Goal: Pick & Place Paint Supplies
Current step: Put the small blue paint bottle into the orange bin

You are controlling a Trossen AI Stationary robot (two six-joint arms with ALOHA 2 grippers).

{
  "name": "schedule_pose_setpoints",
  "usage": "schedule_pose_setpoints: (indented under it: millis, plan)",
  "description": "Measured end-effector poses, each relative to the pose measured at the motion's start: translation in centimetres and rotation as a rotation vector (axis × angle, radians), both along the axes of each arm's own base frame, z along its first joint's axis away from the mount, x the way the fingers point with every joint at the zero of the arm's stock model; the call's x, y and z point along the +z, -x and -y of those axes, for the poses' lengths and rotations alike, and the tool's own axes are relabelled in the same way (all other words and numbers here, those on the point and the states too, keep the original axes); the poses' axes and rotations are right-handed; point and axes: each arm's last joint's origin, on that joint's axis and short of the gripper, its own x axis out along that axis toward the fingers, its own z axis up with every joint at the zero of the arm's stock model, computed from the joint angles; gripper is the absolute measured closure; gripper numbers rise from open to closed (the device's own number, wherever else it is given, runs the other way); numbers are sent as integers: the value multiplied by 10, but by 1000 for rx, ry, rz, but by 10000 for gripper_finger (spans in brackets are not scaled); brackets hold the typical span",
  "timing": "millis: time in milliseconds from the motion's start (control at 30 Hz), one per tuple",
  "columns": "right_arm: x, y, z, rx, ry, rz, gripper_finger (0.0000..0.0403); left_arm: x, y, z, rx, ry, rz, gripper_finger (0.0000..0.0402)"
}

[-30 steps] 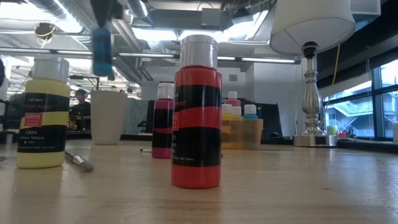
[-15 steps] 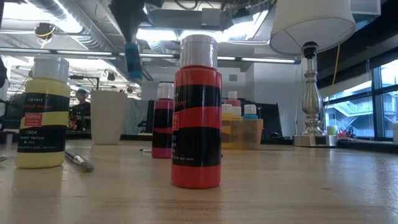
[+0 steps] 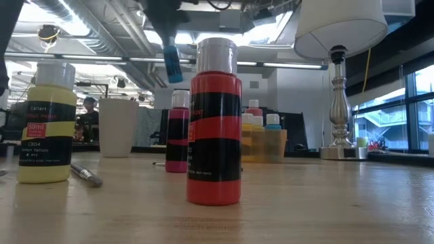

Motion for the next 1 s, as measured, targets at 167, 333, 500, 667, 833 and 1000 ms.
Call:
schedule_pose_setpoints:
  millis: [167,333,500,667,833,1000]
  plan:
    - [15,23,3,-45,129,36,186,-7,-13,-2,-51,-10,24,285]
    - [42,49,8,14,217,81,186,-14,-26,-9,-67,-31,49,285]
    - [59,68,21,49,222,111,186,-29,-41,-13,-88,-45,24,285]
    - [66,77,29,86,253,114,186,-47,-57,-18,-127,-71,-17,285]
    - [65,76,33,103,291,83,186,-60,-73,-24,-176,-126,-13,285]
    - [64,75,37,106,275,58,186,-68,-79,-26,-229,-136,-41,285]
